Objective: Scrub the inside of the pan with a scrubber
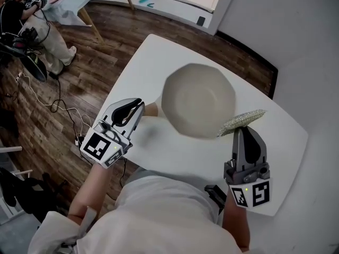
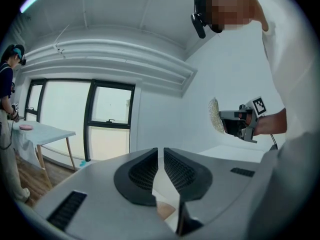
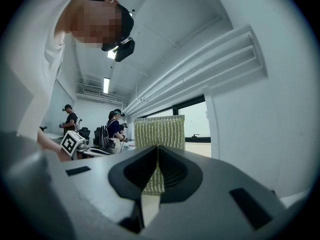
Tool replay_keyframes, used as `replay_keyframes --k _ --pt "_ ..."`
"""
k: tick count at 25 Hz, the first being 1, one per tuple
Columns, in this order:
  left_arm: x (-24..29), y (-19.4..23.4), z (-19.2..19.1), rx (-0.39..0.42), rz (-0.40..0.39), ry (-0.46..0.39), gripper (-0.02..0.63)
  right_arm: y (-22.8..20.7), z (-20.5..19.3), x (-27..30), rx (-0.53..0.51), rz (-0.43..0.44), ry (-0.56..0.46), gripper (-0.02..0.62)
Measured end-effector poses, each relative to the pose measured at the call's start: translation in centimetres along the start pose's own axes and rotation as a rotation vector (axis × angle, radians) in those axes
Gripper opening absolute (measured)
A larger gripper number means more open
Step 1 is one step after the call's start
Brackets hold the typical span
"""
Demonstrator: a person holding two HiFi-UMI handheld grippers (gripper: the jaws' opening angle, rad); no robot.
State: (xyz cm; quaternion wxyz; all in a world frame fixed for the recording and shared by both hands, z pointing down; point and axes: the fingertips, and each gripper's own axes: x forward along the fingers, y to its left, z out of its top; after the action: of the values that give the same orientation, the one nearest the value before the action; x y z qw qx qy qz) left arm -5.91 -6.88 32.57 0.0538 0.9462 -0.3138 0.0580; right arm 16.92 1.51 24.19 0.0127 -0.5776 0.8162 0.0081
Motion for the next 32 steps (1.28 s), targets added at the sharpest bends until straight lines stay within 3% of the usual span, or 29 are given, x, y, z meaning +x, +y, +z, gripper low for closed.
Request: replay_keyframes --k 6,11,16,22,32 --pt "1.4 0.6 -2.5 -0.046 -0.068 0.085 0.111 -0.6 -1.8 1.7 0.012 0.013 0.032 0.025" --pt "2.2 0.4 -3.8 -0.035 -0.122 0.146 0.155 -0.8 -2.3 2.6 0.023 0.011 0.038 0.025" --pt "3.3 -0.7 -6.7 0.029 -0.249 0.285 0.180 -1.3 -3.3 3.2 0.029 0.015 0.050 0.025" --pt "4.2 -1.8 -11.1 0.179 -0.371 0.502 0.275 -1.8 -4.2 3.6 0.036 0.009 0.066 0.025" --pt "4.9 -1.0 -15.6 0.269 -0.403 0.778 0.310 -2.0 -4.9 4.8 0.035 0.011 0.084 0.025"
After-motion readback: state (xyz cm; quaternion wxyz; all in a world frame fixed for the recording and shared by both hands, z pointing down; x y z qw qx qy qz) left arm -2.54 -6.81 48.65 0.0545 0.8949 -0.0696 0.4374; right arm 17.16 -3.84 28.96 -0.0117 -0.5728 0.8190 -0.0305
